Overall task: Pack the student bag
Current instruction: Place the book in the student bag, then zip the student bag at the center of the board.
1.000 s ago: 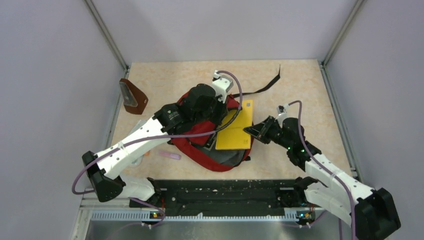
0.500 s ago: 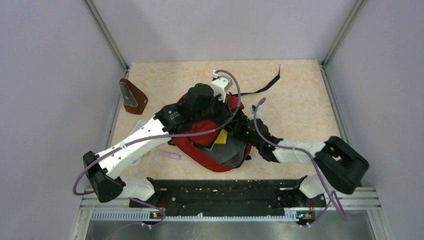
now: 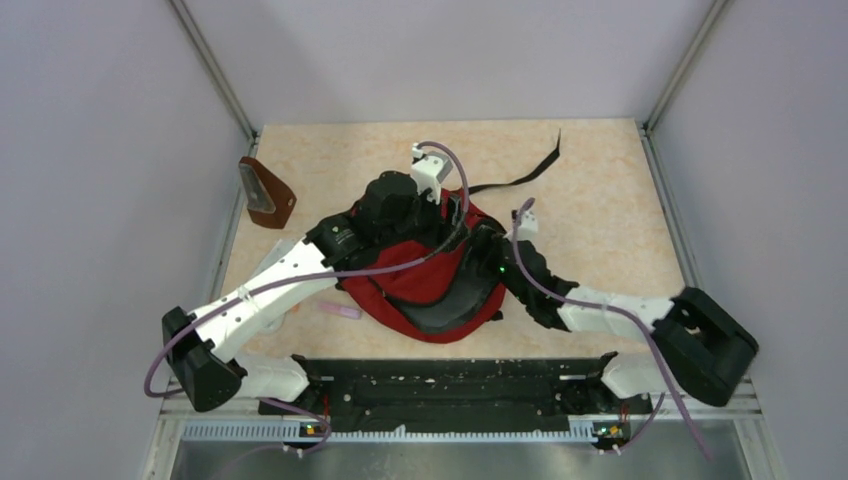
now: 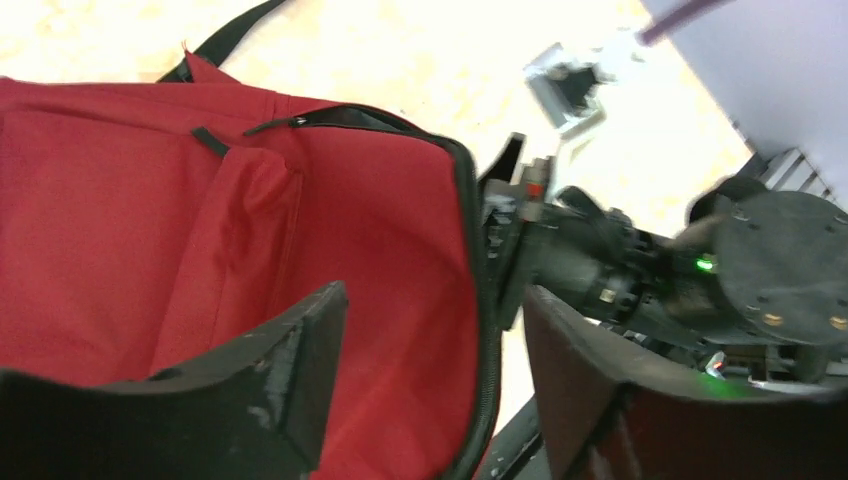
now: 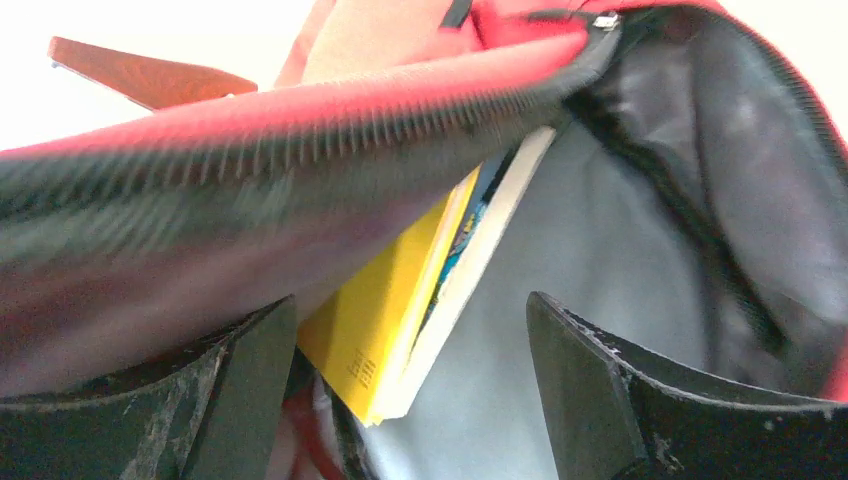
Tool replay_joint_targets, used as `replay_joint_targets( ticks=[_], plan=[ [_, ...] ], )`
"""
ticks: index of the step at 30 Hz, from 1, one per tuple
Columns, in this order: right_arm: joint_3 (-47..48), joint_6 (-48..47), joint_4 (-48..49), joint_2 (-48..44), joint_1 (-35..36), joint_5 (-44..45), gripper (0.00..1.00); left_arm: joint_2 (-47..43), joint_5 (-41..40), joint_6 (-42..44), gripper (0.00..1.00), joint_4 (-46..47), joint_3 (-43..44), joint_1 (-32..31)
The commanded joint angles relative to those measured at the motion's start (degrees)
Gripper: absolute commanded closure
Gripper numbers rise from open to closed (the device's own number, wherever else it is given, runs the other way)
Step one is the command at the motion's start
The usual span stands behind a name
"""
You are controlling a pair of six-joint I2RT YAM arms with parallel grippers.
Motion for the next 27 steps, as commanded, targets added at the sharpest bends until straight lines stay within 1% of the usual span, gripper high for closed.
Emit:
replay_joint_targets(
  ticks=[1, 3, 5, 8, 11, 13, 16, 18, 20, 23, 27],
  plan=[
    [-5.22, -4.25, -7.61, -13.6, 0.33, 8.86, 0.17, -3.14, -1.1, 1.18, 0.22, 5.77, -2.39, 0.68],
    [-7.4, -4.75, -12.59, -19.37, 0.37, 12.12, 0.16, -4.51, -0.99, 2.81, 0.17, 8.73, -5.05, 1.03],
    [-9.09, -5.63, -17.92, -24.85, 0.28, 15.33, 0.15, -5.95, -1.0, 4.21, 0.14, 12.05, -7.78, 1.36],
    [-10.01, -7.17, -27.8, -33.0, 0.25, 21.19, 0.13, -7.26, -6.3, 4.44, 0.1, 13.48, -9.47, 1.82],
    [-10.04, -9.88, -36.53, -41.16, 0.19, 26.37, 0.13, -8.6, -12.75, 4.26, 0.03, 15.07, -11.42, 2.16],
    [-9.79, -12.65, -39.61, -46.21, 0.15, 27.85, 0.12, -9.34, -16.85, 4.17, 0.01, 15.54, -12.64, 2.61],
    [-8.5, -17.71, -41.4, -52.28, 0.19, 26.43, 0.12, -9.47, -22.24, 3.77, 0.01, 14.04, -13.18, 3.75],
    [-7.13, -22.13, -40.79, -53.46, 0.16, 23.54, 0.12, -9.47, -25.84, 2.74, 0.01, 12.71, -14.04, 5.43],
    [-5.44, -25.31, -39.78, -52.6, 0.22, 20.13, 0.12, -9.83, -26.88, 1.15, 0.01, 12.78, -15.88, 8.14],
    [-2.06, -28.91, -37.99, -48.27, 0.15, 13.42, 0.12, -10.2, -23.83, -3.13, 0.01, 12.9, -18.6, 14.44],
    [3.29, -30.05, -35.02, -39.34, 0.29, 3.63, 0.12, -10.55, -15.88, -7.8, 0.02, 16.08, -23.8, 23.43]
  ],
)
